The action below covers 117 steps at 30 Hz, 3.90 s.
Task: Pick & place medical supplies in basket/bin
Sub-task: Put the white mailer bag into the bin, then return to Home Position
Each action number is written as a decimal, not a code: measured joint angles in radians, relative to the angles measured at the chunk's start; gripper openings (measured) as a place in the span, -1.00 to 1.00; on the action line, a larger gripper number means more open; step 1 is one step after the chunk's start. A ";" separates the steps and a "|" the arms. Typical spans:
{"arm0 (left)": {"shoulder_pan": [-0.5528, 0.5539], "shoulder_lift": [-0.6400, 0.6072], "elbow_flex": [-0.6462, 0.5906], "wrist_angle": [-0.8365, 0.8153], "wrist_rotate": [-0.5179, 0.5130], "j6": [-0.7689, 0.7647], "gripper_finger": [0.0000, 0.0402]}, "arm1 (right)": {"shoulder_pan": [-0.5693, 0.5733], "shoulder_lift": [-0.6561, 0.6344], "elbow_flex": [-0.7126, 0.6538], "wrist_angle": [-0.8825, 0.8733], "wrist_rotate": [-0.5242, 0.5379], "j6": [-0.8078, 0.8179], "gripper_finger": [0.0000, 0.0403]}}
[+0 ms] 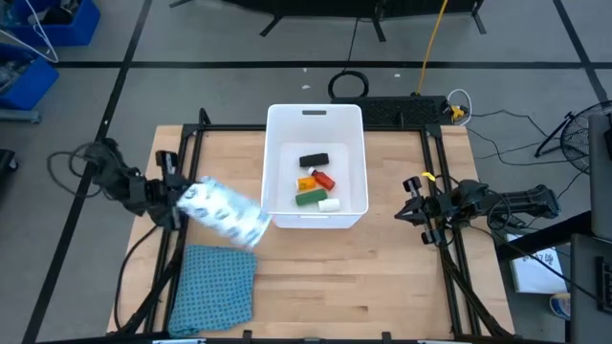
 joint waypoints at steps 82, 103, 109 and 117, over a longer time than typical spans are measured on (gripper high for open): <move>0.990 0.493 0.226 -0.498 1.120 -0.276 -0.98 | -0.001 -0.003 -0.014 -0.083 0.159 -0.022 -1.00; 0.758 -0.263 -0.335 -0.327 0.798 -0.425 -1.00 | -0.001 -0.008 -0.014 -0.023 0.163 0.000 -1.00; 0.735 -0.317 -0.399 -0.357 0.760 -0.351 -1.00 | -0.006 -0.006 -0.013 -0.059 0.188 -0.023 -1.00; 0.793 -0.336 -0.515 -0.253 0.789 -0.392 -1.00 | -0.038 -0.002 -0.013 -0.106 0.172 0.013 -1.00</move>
